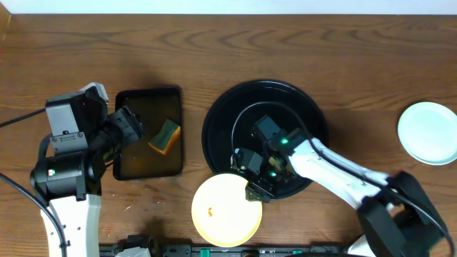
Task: Clean dirty plates on tray and stack at the side
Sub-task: 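Drag the yellow plate onto the black tray center with right gripper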
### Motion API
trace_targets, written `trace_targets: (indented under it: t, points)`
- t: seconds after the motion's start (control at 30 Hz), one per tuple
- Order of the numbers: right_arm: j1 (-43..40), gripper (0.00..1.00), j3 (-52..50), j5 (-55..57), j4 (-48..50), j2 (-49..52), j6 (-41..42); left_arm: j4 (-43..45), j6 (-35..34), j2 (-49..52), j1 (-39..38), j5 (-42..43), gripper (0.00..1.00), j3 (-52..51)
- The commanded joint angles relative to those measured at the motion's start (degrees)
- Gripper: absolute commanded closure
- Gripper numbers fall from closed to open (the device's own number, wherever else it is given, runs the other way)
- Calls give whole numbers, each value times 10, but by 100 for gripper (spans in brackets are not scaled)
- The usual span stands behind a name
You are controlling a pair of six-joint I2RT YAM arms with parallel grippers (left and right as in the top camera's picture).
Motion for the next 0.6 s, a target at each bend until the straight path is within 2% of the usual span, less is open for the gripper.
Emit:
trace_targets:
  t: [0.0,0.3,0.4,0.57]
  points:
    - [1,46,-1,-20,11,42,-18,-1,8,2,3,-5,42,-1]
    - [-7,55,3,-24,12,45,-22,-1,8,2,3,-5,42,-1]
    - [-7,62,10,-24,12,45,-22,-1,8,2,3,-5,42,-1]
    - [-8,99,31,-22,7,45,-22,-1,8,2,3,-5,42,-1]
